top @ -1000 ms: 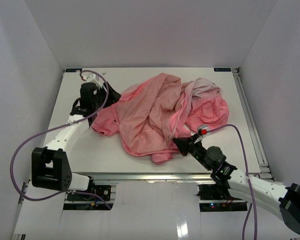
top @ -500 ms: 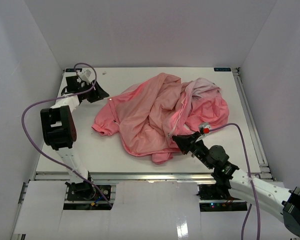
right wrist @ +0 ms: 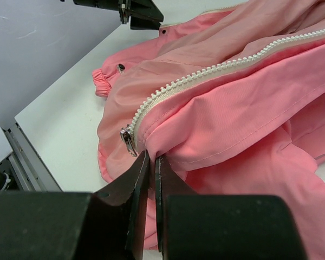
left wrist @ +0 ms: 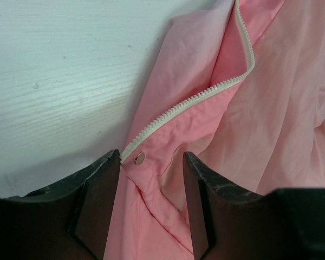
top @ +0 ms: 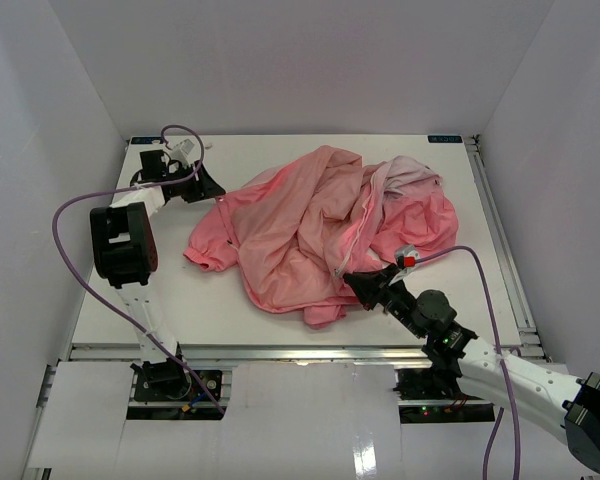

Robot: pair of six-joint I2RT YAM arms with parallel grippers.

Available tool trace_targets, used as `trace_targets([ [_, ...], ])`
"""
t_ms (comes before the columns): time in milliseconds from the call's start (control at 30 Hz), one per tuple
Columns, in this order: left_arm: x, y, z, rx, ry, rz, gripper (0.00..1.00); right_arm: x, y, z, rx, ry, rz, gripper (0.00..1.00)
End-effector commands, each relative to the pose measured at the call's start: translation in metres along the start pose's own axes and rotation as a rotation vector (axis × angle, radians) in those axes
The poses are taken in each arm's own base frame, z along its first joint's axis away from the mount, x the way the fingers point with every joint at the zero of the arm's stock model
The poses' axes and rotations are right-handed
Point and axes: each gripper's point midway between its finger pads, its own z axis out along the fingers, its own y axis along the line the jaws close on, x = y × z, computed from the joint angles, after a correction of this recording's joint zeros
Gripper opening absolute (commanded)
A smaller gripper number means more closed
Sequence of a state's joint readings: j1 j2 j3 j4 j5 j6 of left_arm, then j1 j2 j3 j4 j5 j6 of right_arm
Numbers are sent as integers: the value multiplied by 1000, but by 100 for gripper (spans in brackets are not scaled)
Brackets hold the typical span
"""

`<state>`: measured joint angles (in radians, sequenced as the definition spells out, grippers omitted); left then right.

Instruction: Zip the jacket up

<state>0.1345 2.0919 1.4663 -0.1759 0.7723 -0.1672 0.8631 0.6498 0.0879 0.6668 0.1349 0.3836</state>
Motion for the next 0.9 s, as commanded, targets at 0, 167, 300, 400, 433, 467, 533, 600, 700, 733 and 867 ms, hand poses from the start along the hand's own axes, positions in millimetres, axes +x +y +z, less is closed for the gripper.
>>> trace_targets([
  [0,2,-5,4,71,0,34,60,-25,8,5,-24,-69,-14,8],
  [167,11,-10,10,124,19,21,53,-25,7,4,-16,-74,-13,8],
  [300,11,-15,13,132,21,34,44,-25,5,4,-12,-77,-15,8],
  [400,7,-16,13,110,8,39,20,-25,6,3,-16,-77,-15,8],
  [433,3,-17,11,87,-5,39,16,-25,6,3,-15,-78,-15,8],
  [467,-3,-17,7,58,-24,40,12,-26,6,3,-14,-79,-16,8],
  [533,-21,-22,-5,-8,-74,59,4,-26,6,3,-12,-80,-16,8],
  [600,-40,-34,-20,-85,-131,110,2,-27,6,3,-14,-79,-17,8],
  [700,-63,-45,-46,-259,-215,188,0,-27,6,3,-12,-80,-16,8],
  [733,-70,-48,-57,-338,-249,221,0,-27,5,3,-6,-80,-14,8],
  [867,-82,-92,-77,-387,-318,302,2,-26,6,5,-9,-69,-10,8],
])
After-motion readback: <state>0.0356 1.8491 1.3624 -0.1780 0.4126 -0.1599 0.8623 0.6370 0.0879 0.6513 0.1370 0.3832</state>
